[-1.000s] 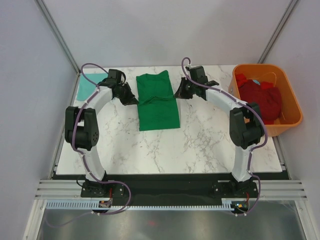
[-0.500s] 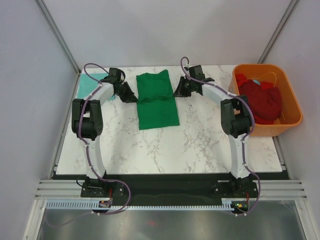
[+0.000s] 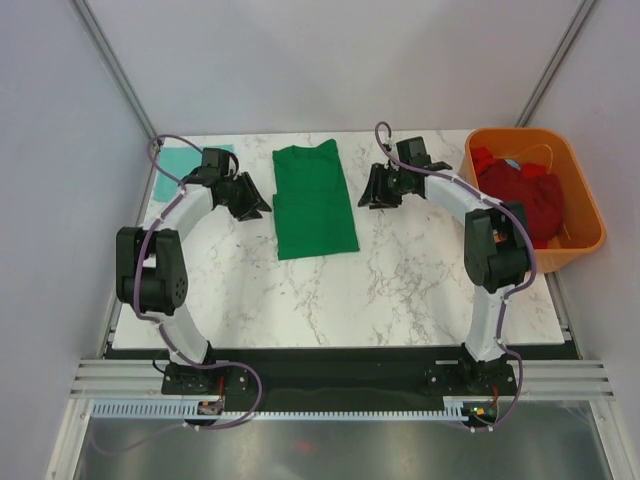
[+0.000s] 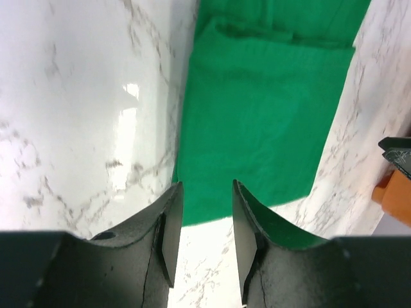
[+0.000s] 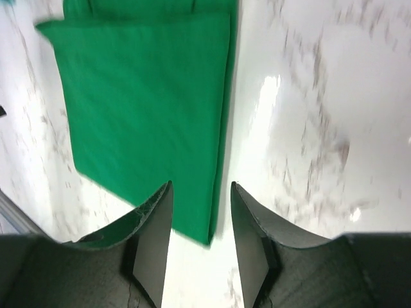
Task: Fold and stack the t-shirts
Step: Fold the tshirt
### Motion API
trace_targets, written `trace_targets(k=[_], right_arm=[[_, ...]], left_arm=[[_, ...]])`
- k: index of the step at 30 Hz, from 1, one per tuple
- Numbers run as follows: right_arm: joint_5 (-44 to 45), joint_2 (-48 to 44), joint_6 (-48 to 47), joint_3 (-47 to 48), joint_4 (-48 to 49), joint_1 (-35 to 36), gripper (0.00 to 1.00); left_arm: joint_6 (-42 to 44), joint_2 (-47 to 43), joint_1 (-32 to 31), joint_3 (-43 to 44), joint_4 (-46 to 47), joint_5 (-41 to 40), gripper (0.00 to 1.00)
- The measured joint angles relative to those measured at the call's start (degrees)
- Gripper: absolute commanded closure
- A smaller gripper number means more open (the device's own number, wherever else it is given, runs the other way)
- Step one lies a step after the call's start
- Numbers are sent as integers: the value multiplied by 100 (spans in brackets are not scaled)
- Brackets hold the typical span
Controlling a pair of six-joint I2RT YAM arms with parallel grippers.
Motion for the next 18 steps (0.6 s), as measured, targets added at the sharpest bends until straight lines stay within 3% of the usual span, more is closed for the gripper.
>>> trace_targets(k=[4, 8, 18], right_arm=[[-144, -678, -326, -955, -109, 17, 55], [-275, -901, -514, -1519, -66, 61, 54], [-409, -918, -664, -1906, 302, 361, 54]], left_arm=[[4, -708, -109, -1202, 385, 245, 56], [4, -758, -186, -1930, 533, 516, 56], [17, -466, -343, -2168, 863, 723, 59]])
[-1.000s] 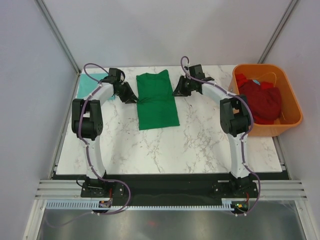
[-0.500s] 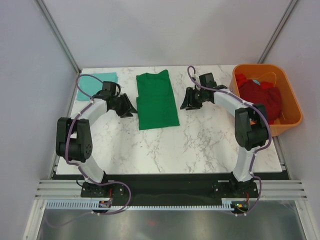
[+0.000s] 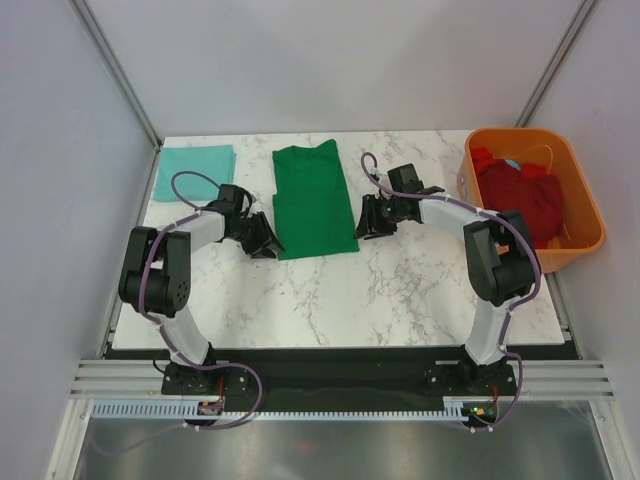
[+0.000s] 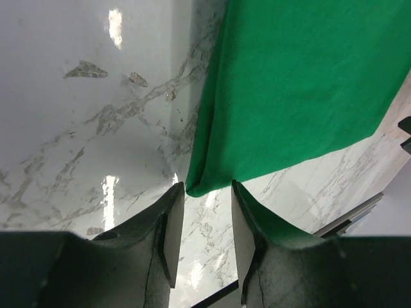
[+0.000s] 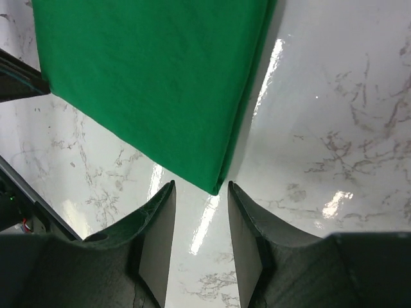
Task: Fold and stack the t-shirts
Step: Fold the tshirt
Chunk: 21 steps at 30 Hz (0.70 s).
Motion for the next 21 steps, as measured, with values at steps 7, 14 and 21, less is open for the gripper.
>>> trace_targets(k=[7, 14, 21], right_arm=[[44, 76, 24, -308, 525, 138, 55], [264, 81, 98, -715, 848, 341, 83], [739, -225, 225, -1154, 1086, 557, 84]], left_arm=[[81, 227, -153, -2, 72, 20, 86], [101, 227, -153, -44, 127, -26, 98], [66, -50, -153, -352, 205, -149, 67]])
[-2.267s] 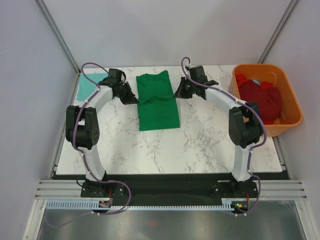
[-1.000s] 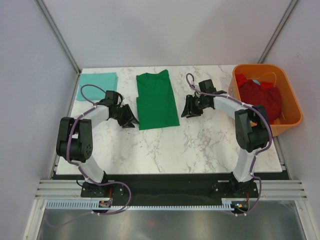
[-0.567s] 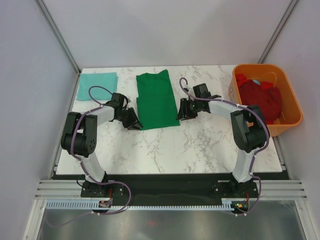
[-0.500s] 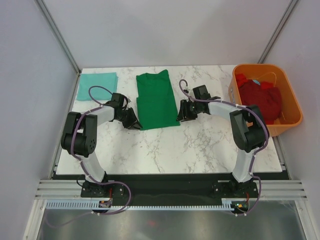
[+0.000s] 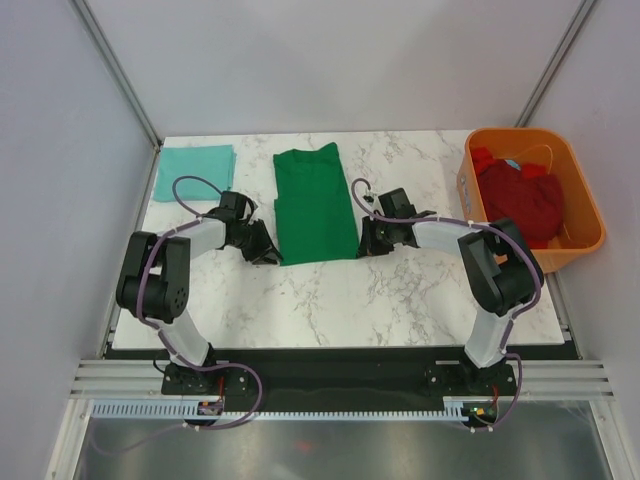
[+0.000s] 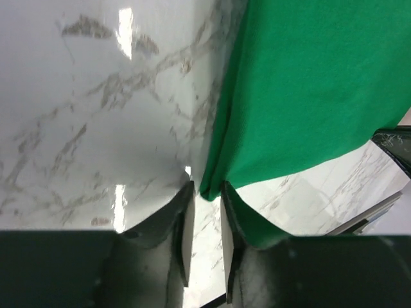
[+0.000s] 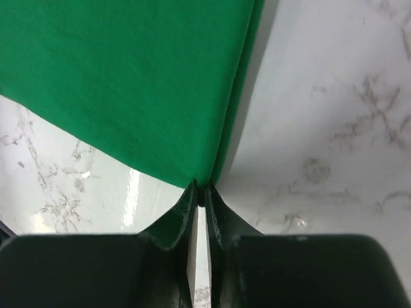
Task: Fold and stack the t-shirts
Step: Fold the tshirt
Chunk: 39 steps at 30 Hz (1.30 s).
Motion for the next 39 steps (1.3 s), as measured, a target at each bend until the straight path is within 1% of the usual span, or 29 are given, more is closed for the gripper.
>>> trace_targets(k=[1, 2, 3, 6, 8, 11, 13, 14, 16, 22, 28, 31, 34, 37, 38, 39], right_arm=[[94, -127, 22, -131, 0, 26, 82], [173, -251, 48, -254, -37, 42, 80], [240, -369, 66, -345, -101, 66, 73], [354, -610, 125, -413, -319, 87, 64], [382, -717, 160, -400, -356, 87, 62], [417, -734, 192, -313, -428, 87, 61], [479, -710, 192, -236, -494, 85, 61], [501, -686, 192, -188, -516, 79, 61], [518, -555, 190, -20, -546, 63, 60], [610, -173, 188, 216, -535, 42, 62], [800, -177, 188, 83, -428, 26, 69], [879, -291, 195, -92, -310, 31, 71], [931, -413, 249, -234, -275, 28, 71], [992, -518, 457, -323, -306, 28, 62], [1023, -568, 575, -350, -328, 26, 57], [1069, -638, 728, -385, -345, 26, 55]], left_arm=[[-26, -105, 0, -68, -37, -52, 66], [-31, -225, 0, -118, -83, -68, 62], [-31, -323, 0, -140, -136, -111, 61], [-37, -627, 7, -81, -199, -155, 60], [-37, -667, 7, 149, -223, -155, 61], [-31, -450, 7, 710, -245, -149, 66], [-24, -149, 7, 1137, -214, -129, 69], [0, 85, 7, 1408, -208, -125, 73], [39, 457, 7, 1792, -162, -120, 75], [125, 1458, 33, 2750, -151, -26, 75], [197, 2164, 85, 3414, -142, 68, 75], [219, 2365, 120, 3563, -155, 214, 71], [240, 2378, 144, 3595, -160, 428, 65], [260, 2304, 186, 3604, -175, 625, 60], [262, 2212, 199, 3558, -177, 660, 54], [267, 2074, 219, 3484, -195, 688, 50]])
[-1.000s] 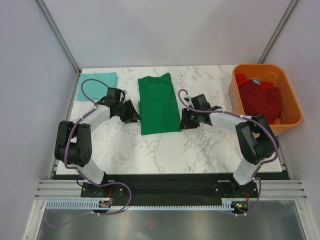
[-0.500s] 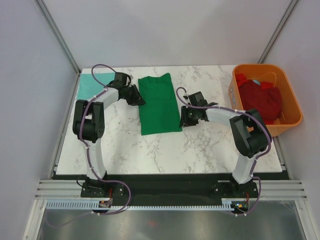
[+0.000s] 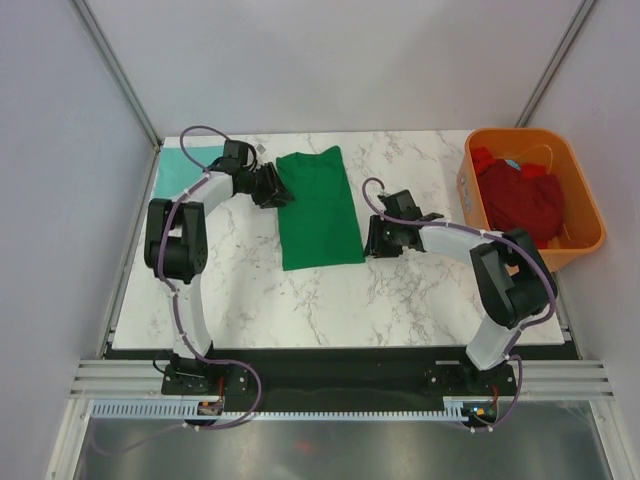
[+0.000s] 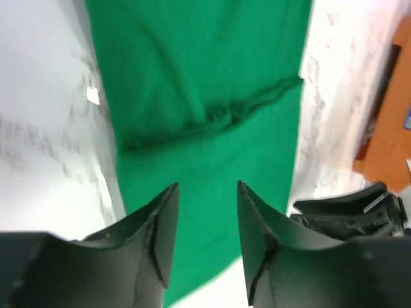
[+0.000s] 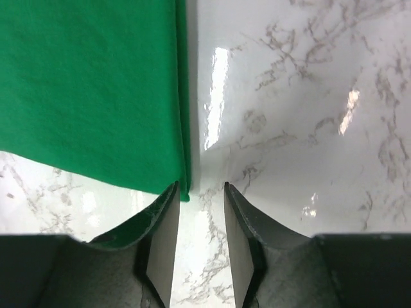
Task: Fold and stack the t-shirts
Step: Fold the tshirt
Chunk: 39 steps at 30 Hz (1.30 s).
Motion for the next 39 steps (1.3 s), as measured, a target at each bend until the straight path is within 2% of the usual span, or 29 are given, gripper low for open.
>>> trace_targets(k=[2, 7, 11, 16, 20, 28, 37, 39], right_arm=[[90, -214, 334, -105, -13, 0, 52], [210, -817, 1366, -549, 238, 0, 49], [269, -903, 2081, -839, 566, 2, 51], [334, -903, 2728, -1224, 981, 42, 52], [376, -881, 3062, -1445, 1290, 131, 53], [402, -852, 3497, -1794, 1871, 184, 55], [490, -828, 3770, -2031, 2251, 184, 76], [476, -780, 3773, -2037, 2310, 184, 78]], left_arm=[[2, -446, 33, -308, 9, -15, 39], [-50, -2371, 4, -1895, -39, -560, 41], [-131, -3281, -234, -2946, 39, -787, 41], [-444, -3447, -874, -3941, 61, -957, 40], [-732, -3447, -1346, -4297, 133, -1198, 42], [-1156, -3445, -1364, -4612, 439, -1598, 44], [-1403, -3407, -1366, -4666, 588, -1871, 44], [-1445, -3407, -1366, -4669, 634, -1930, 44]])
